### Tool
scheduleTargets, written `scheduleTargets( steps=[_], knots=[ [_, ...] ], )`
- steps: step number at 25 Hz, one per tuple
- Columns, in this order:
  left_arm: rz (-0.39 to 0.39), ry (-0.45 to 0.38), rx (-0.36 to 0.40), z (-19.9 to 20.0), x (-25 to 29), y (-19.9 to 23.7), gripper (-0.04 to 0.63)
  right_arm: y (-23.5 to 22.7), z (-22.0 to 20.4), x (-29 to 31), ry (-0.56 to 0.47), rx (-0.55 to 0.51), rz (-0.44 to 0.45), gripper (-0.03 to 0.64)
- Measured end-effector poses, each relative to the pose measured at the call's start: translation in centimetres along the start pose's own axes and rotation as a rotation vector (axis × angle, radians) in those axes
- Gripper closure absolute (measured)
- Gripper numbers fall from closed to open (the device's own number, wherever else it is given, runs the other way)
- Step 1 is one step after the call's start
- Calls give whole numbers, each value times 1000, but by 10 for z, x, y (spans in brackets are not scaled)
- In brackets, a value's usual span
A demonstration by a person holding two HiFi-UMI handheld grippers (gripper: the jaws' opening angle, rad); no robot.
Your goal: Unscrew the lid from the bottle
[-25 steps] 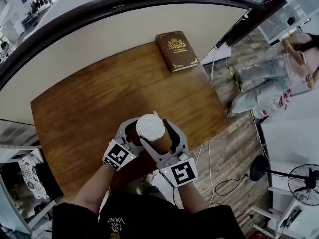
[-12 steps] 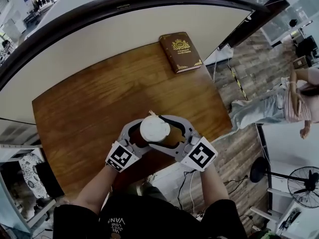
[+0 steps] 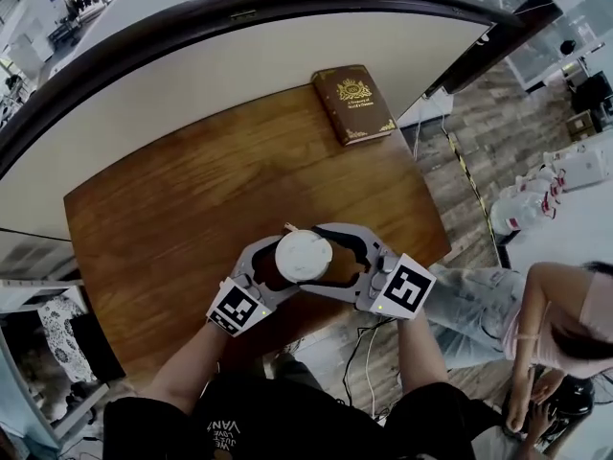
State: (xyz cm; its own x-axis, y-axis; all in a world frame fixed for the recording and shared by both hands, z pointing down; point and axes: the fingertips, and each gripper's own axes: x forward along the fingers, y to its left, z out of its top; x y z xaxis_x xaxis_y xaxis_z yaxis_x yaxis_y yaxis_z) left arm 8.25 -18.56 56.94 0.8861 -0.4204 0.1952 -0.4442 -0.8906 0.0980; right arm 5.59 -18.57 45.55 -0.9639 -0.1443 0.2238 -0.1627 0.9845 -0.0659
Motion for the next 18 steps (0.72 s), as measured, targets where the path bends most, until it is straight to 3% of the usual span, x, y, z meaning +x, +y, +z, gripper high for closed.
scheduleTargets(
  steps=[9,12,18],
  knots=[
    [8,8,-8,-2,1,1,225,-13,24,-17,-154,31,-418,271],
    [10,12,-12,-3,1,1,225,-6,16,-7,-100,23,-435,262],
    [11,13,-20,-3,1,1,226,-9,7,8,-35,30,-373,262]
  ],
)
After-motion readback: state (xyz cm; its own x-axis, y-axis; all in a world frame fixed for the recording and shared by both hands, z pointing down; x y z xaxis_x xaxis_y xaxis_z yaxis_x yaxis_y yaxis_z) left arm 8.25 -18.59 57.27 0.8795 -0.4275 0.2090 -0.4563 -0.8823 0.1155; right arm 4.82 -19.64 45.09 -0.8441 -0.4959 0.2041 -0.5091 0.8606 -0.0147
